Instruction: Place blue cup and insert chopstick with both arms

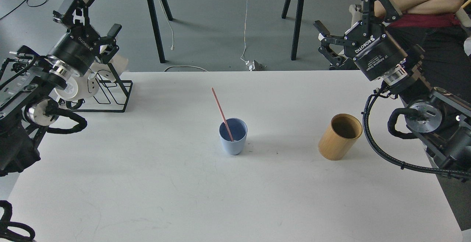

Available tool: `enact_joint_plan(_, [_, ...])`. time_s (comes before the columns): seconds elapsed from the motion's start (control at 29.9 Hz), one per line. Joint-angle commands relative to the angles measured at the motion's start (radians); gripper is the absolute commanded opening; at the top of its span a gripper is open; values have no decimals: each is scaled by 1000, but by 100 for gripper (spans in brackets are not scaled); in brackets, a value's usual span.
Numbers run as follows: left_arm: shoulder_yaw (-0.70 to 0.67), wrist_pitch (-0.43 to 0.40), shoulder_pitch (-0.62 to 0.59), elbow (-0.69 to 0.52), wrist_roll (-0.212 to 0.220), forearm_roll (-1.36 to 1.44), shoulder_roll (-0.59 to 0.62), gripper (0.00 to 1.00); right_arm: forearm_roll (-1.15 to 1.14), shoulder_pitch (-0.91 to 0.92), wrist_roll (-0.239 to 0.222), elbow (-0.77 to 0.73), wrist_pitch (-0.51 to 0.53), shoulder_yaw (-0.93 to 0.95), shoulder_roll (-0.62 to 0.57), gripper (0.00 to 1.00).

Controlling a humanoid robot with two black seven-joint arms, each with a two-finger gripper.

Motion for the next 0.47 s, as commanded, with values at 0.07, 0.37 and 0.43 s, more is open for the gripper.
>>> enact_joint_plan(0.07, [-1,0,21,-2,0,-2,-4,99,-1,-5,0,-6,0,38,5,99])
enact_joint_plan(0.37, [-4,0,38,-2,0,-2,2,99,-3,-8,0,-6,-88,27,20,99])
enact_joint_plan(0.43, [-4,0,38,-2,0,-2,2,99,-3,-15,0,-3,-90,29,22,99])
